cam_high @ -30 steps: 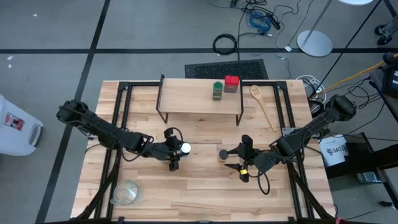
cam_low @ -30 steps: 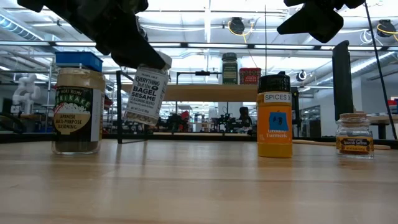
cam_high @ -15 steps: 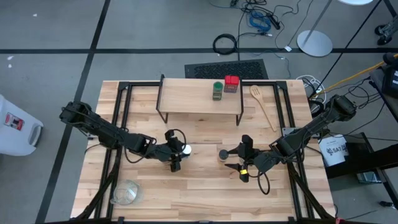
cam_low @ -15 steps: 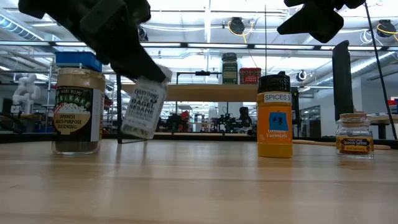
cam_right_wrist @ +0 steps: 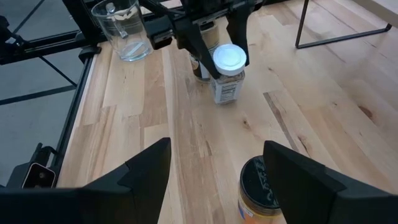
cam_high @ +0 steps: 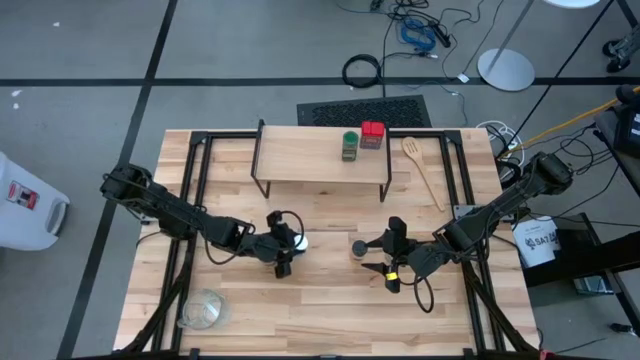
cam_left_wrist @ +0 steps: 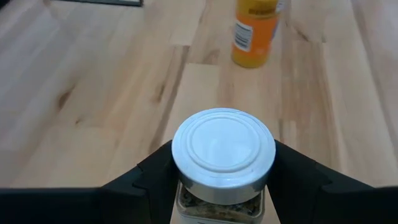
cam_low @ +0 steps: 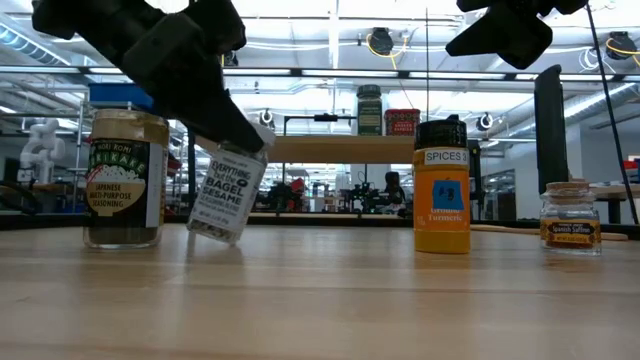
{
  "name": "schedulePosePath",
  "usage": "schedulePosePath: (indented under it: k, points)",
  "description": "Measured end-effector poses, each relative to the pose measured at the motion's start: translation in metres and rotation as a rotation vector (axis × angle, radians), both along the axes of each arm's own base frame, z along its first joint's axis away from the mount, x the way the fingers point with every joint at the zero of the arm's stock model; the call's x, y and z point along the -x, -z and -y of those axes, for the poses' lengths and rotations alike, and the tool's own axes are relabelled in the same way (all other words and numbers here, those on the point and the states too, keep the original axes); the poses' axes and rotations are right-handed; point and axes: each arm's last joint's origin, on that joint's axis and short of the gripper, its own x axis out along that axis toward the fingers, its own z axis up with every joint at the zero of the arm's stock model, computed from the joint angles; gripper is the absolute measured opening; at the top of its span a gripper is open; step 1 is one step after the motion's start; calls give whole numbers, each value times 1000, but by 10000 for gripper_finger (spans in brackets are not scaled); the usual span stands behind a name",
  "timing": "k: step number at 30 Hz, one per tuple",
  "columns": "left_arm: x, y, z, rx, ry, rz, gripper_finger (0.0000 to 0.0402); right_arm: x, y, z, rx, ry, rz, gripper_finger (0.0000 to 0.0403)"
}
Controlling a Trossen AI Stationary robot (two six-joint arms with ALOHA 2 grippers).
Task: Shelf spices
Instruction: Remove the white seasoning bottle from the shelf
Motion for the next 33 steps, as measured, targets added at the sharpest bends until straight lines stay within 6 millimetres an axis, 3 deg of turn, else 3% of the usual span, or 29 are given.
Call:
schedulePosePath:
  k: [8, 17, 28, 33]
  points:
    - [0, 0, 1, 11, 12, -2, 210, 0, 0, 0, 1, 0, -1, 242]
    - [0, 0, 1, 11, 12, 0, 253, 0, 0, 0, 1, 0, -1, 242]
    - [0, 0, 1, 16, 21, -3, 256, 0, 0, 0, 0, -1, -1, 242]
    - [0, 0, 3, 13, 39, -6, 239, 0, 0, 0, 1, 0, -1, 242]
